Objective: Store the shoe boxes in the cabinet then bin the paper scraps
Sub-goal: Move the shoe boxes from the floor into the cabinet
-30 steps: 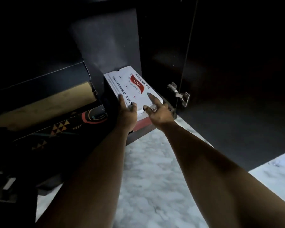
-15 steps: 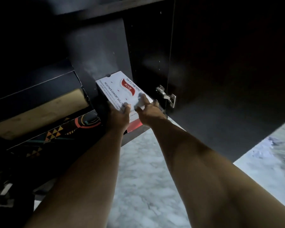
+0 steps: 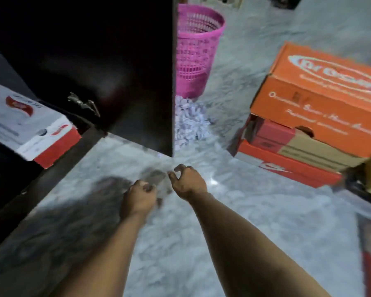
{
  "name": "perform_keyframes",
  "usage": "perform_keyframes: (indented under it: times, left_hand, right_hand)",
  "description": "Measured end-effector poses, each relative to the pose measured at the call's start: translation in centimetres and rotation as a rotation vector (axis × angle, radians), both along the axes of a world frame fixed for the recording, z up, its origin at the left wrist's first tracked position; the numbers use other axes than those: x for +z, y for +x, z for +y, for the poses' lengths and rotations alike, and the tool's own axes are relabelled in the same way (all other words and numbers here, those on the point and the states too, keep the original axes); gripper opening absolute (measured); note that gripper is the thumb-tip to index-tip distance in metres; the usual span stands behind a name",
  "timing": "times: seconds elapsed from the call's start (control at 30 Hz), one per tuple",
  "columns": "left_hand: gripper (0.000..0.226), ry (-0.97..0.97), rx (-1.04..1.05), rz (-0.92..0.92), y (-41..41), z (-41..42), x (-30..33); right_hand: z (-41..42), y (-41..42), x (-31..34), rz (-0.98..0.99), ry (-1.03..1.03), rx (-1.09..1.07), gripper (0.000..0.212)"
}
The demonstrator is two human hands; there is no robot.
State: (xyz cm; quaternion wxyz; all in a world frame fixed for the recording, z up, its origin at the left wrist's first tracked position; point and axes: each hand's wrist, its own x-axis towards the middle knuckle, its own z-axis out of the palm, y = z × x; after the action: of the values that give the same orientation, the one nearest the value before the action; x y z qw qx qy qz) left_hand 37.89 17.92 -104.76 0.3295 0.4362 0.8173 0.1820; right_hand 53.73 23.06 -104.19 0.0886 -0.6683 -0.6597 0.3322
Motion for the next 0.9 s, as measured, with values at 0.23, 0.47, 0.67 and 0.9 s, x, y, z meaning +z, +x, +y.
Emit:
perform_keyframes:
  times: [0.23, 0.47, 0.67, 0.9]
  left_hand:
    - [0.045, -0.121, -0.508, -0.111, 20.9, -0.9, 2.9]
    - [0.055, -0.132, -0.818, -0.209, 38.8, -7.3, 7.5]
    - [0.060, -0.231, -0.980, -0.254, 47.2, -13.2, 6.7]
    - [0.073, -0.397, -0.913, -0.383, 48.9, -15.3, 3.5]
  right_hand:
    - [-7.0, 23.6, 4.1, -0.234, 0.038, -0.337, 0.051]
    - [-18.6, 43.8, 8.6, -0.337, 0.059, -0.838, 0.053]
    - [-28.9, 51.4, 6.0, -0.271, -0.271, -1.329, 0.113]
    - [-31.5, 50.5, 2.4, -0.020, -0.345, -1.194, 0.124]
